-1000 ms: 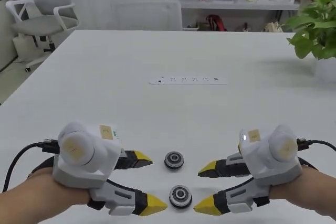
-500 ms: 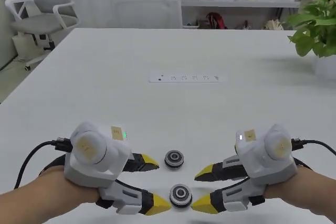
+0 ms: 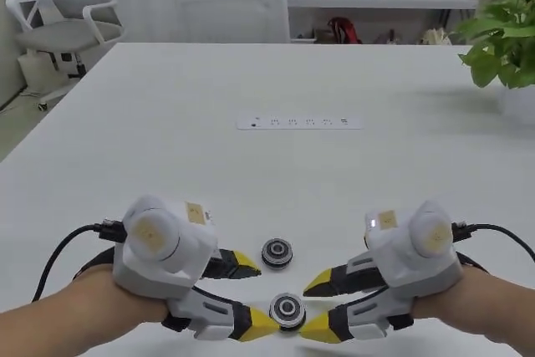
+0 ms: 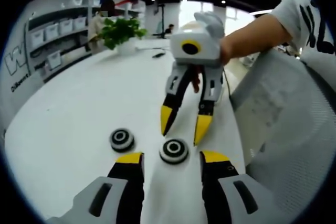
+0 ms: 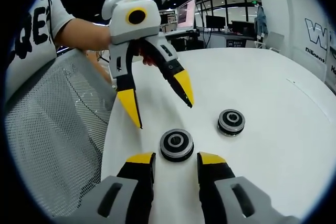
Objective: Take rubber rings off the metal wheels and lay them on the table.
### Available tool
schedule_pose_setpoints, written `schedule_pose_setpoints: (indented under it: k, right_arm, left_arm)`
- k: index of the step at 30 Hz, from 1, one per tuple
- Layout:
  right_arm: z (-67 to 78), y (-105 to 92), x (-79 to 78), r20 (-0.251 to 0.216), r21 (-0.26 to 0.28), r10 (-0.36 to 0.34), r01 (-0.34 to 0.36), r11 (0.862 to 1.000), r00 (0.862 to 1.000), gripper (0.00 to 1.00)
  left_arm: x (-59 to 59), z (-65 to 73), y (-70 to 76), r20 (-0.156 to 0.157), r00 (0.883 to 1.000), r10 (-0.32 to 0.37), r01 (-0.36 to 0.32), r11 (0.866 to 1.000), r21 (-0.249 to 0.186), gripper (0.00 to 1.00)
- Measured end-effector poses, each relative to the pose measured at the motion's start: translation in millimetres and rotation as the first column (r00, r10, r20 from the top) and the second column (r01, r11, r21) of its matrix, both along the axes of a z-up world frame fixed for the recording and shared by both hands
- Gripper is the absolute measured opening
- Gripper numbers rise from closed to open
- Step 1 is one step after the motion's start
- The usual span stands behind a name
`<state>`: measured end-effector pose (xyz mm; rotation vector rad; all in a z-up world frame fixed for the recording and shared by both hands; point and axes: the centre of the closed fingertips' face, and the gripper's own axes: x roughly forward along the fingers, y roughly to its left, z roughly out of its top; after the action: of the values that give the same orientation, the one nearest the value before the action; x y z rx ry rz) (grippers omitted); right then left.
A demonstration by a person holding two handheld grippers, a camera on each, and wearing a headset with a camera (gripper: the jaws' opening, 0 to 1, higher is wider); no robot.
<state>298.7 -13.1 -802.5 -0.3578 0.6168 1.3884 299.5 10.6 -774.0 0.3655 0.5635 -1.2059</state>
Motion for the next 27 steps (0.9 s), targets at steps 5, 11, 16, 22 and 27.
schedule_pose_setpoints:
  k: [5,11,16,22,27]
  right_arm:
    - [-1.3,-0.8,1.5,-0.009,0.002,-0.01,0.01,1.0,1.0,0.26]
    - [-2.1,-1.1,1.7,-0.016,0.007,-0.014,0.014,1.0,1.0,0.26]
    - [-2.9,-2.1,1.1,-0.019,0.006,-0.014,0.014,1.0,1.0,0.26]
    - [-2.4,-2.1,1.1,-0.017,0.009,-0.015,0.015,1.0,1.0,0.26]
    - [-3.0,-3.2,0.7,-0.019,0.009,-0.017,0.018,1.0,1.0,0.26]
  left_arm:
    - [-1.6,-2.9,-4.4,-0.016,1.0,-0.007,0.007,1.0,-0.009,0.4]
    - [-3.4,-6.4,-8.9,-0.029,0.999,-0.014,0.014,1.0,-0.007,0.37]
    - [-3.9,-7.0,-13.0,-0.045,0.999,-0.011,0.01,1.0,-0.02,0.34]
    - [-4.4,-10.3,-16.8,-0.05,0.999,-0.015,0.014,1.0,-0.016,0.29]
    - [-2.1,-13.4,-20.2,-0.054,0.999,-0.001,0.0,1.0,-0.014,0.26]
